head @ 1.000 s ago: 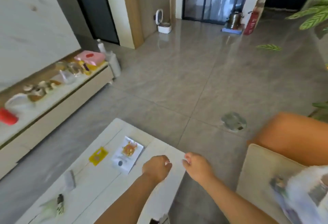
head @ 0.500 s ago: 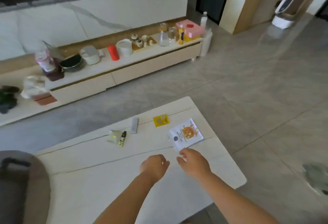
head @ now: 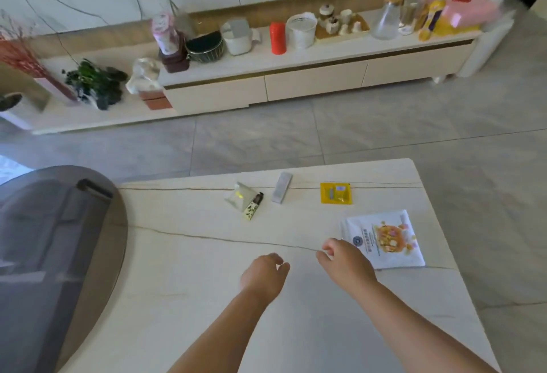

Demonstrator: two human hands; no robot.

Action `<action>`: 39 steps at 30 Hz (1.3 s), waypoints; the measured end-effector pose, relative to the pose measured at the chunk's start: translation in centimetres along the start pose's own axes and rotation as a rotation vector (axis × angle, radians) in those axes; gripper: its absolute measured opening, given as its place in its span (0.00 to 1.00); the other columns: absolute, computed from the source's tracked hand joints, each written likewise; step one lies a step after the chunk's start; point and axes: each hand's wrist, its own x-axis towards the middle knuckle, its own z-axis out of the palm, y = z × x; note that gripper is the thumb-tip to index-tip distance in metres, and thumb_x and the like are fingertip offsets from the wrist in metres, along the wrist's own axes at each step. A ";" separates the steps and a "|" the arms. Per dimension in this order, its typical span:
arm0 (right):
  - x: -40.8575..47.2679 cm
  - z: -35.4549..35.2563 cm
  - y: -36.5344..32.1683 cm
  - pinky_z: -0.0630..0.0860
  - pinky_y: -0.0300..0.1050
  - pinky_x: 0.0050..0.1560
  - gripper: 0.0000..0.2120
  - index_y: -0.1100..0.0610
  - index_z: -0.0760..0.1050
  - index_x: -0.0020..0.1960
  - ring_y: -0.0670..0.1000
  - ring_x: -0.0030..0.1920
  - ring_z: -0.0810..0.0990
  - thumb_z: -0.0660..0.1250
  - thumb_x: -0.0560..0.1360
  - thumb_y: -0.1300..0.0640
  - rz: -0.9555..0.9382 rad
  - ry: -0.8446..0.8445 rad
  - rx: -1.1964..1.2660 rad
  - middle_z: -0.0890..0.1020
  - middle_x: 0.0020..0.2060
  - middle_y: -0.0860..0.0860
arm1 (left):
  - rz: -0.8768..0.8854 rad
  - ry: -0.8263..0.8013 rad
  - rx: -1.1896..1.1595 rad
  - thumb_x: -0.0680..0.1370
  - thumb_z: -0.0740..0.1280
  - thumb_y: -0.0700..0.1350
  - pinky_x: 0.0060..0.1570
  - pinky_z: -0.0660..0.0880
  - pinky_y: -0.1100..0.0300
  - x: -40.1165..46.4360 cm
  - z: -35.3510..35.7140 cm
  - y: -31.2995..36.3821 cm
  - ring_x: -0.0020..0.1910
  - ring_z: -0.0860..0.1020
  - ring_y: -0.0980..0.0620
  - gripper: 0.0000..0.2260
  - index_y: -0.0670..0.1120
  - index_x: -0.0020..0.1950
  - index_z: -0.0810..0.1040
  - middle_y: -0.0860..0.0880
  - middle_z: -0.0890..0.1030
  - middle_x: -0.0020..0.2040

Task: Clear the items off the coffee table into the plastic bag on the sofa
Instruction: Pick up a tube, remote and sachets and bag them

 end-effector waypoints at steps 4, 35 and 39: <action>5.4 3.1 0.4 0.71 0.43 0.48 0.16 0.52 0.73 0.57 0.50 0.55 0.75 0.57 0.77 0.43 0.001 -0.072 -0.060 0.76 0.54 0.48 | -0.030 0.008 -0.038 0.80 0.56 0.56 0.58 0.73 0.58 5.6 0.8 -2.0 0.60 0.76 0.51 0.18 0.52 0.66 0.72 0.52 0.76 0.63; 26.8 21.6 -2.9 0.59 0.69 0.67 0.41 0.41 0.40 0.75 0.61 0.75 0.39 0.64 0.74 0.41 0.271 -0.081 -0.251 0.39 0.76 0.53 | -0.082 0.452 0.110 0.78 0.58 0.47 0.59 0.67 0.52 36.3 1.2 -9.2 0.61 0.69 0.43 0.15 0.41 0.61 0.68 0.43 0.71 0.60; 27.1 21.8 -3.2 0.60 0.69 0.67 0.42 0.41 0.38 0.75 0.61 0.75 0.39 0.64 0.74 0.40 0.270 -0.091 -0.273 0.38 0.76 0.52 | -0.101 0.429 0.146 0.79 0.60 0.50 0.66 0.62 0.53 39.6 -0.8 -10.0 0.69 0.62 0.43 0.20 0.41 0.65 0.65 0.44 0.63 0.68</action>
